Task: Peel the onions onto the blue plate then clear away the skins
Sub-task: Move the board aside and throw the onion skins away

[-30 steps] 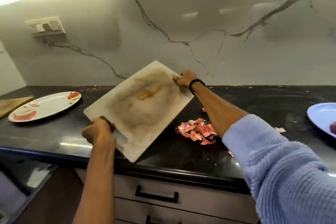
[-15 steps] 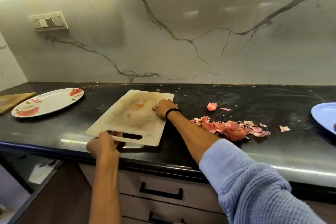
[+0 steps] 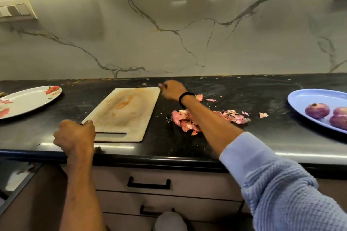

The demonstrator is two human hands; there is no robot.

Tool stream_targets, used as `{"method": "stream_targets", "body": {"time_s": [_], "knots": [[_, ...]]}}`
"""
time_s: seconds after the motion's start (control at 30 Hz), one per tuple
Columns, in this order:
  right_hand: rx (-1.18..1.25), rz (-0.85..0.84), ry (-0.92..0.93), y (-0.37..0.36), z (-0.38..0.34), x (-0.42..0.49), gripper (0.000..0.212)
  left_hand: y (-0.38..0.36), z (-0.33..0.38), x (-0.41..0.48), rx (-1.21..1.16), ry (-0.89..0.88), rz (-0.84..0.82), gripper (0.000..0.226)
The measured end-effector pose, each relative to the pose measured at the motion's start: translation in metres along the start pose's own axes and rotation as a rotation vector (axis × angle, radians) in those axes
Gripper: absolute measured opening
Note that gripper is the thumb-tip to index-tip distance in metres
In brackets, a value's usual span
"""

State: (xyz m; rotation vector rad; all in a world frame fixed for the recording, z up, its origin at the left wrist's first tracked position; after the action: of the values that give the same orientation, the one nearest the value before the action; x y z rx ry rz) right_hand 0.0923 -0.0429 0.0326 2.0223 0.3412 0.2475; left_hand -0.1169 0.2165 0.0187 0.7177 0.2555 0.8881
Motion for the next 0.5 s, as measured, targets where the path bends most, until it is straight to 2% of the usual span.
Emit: {"method": "stream_targets", "body": {"time_s": [0.07,0.13,0.23,0.37,0.5], "knots": [[-0.009,0.012,0.01,0.025,0.03,-0.013,0.042,-0.01,0.016,-0.011,-0.069,-0.117,-0.068,0.034],[-0.022,-0.071,-0.03,0.036,0.062,-0.025,0.042,-0.03,0.035,-0.029,-0.22,-0.23,-0.189,0.026],[-0.098,-0.216,-0.146,0.036,0.106,-0.043,0.063,-0.071,0.072,-0.06,-0.349,-0.324,-0.333,0.021],[-0.095,-0.281,-0.154,0.041,0.135,-0.072,0.07,-0.113,0.116,-0.098,-0.34,-0.421,-0.419,0.032],[0.09,-0.166,-0.135,0.061,0.16,-0.102,0.072,-0.151,0.131,-0.108,-0.349,-0.388,-0.559,0.058]]}}
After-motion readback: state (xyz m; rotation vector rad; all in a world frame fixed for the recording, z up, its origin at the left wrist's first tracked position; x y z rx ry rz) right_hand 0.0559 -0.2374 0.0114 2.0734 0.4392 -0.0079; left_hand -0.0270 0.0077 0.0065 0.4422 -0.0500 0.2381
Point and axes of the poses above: each hand's wrist, its own x-axis towards the middle knuckle, its own y-axis out of the back of the hand, z = x × y, the point moved 4 cm from there along x, towards the middle knuckle, and after that the axes turned 10 degrees about -z, right-handed, at the moved point
